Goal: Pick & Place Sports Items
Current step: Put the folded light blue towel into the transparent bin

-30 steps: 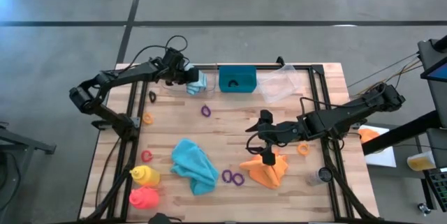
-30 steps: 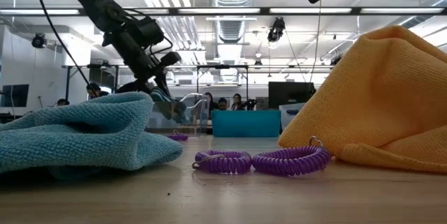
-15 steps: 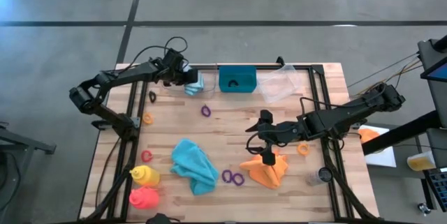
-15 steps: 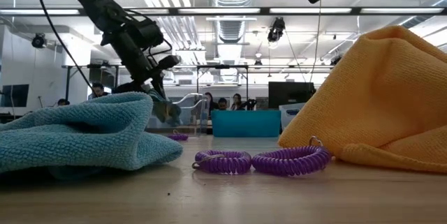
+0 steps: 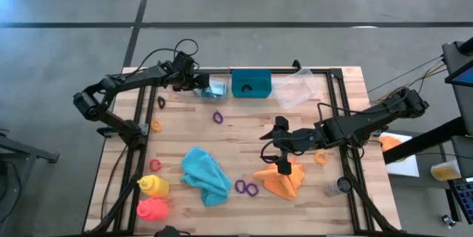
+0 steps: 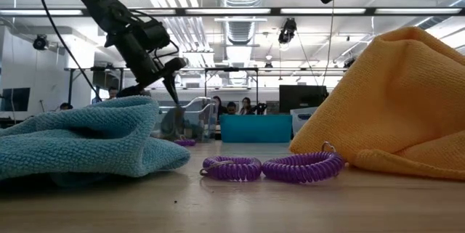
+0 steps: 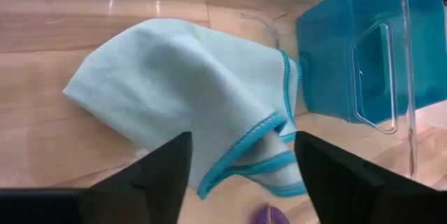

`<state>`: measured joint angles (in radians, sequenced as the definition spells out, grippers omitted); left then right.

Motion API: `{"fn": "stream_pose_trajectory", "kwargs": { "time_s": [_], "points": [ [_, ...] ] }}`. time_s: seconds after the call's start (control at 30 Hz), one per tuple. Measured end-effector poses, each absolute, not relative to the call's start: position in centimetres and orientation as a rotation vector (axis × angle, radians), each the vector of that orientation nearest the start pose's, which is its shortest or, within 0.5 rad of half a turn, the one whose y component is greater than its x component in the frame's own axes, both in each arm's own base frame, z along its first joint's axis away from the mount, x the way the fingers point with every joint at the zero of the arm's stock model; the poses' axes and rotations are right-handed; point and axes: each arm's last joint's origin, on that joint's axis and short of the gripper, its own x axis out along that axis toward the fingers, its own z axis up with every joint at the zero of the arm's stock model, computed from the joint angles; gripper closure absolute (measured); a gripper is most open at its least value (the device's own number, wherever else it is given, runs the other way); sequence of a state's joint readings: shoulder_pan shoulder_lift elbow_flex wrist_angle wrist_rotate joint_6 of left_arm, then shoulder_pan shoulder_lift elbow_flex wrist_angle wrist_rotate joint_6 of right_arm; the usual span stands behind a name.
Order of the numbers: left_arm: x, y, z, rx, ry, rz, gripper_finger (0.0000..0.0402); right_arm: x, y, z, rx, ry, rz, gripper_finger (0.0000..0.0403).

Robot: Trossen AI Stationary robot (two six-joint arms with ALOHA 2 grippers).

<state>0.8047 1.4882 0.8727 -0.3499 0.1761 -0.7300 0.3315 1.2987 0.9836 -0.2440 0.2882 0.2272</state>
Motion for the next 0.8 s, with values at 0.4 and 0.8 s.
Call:
{"fn": "stream_pose_trajectory", "kwargs": {
  "time_s": [0.4, 0.8],
  "points": [
    [20.3, 19.5, 23.3, -1.068, 0.602, 0.851, 0.0143, 26.9, 8.4, 28.9, 0.053, 0.523, -0.017, 0.0092],
    [20.3, 19.3, 23.1, -1.073, 0.594, 0.96, 0.0187, 27.0, 8.4, 28.9, 0.056, 0.52, -0.008, 0.0092]
  ]
}}
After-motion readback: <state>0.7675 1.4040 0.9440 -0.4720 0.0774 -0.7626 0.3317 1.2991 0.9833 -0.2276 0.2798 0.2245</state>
